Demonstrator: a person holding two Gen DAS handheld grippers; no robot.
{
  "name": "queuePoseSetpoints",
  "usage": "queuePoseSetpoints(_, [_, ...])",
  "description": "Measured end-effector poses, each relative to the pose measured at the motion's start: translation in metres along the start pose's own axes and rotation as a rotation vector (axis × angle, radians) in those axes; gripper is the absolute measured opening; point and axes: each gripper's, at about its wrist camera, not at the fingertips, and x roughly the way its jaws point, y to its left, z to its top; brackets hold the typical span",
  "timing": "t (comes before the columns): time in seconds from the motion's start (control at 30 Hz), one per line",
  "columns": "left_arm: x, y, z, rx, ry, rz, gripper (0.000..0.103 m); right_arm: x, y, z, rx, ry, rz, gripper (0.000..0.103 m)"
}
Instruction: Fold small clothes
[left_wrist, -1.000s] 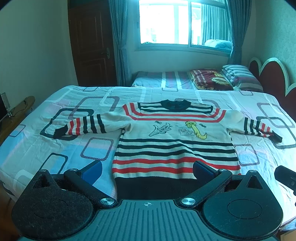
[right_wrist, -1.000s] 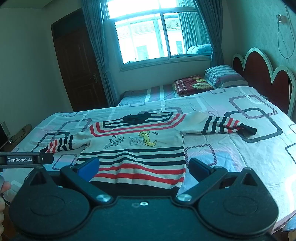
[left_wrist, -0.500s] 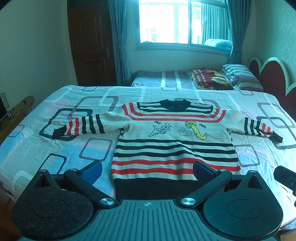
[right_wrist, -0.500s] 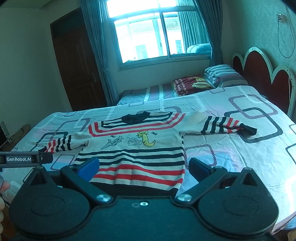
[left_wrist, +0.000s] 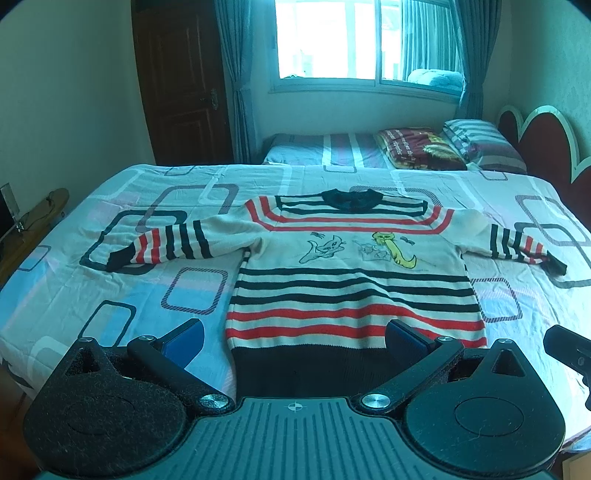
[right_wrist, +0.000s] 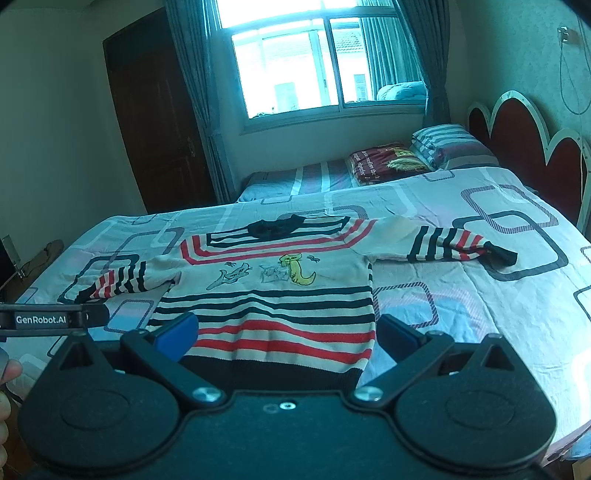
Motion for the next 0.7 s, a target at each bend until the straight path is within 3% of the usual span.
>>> queuePoseSetpoints(0.7, [0.0025, -0.0026, -0.0071, 0.018, 0.029, -0.006, 0.103, 0.0021, 0.0022, -0.0063, -0.006, 0.034, 0.008, 0.102])
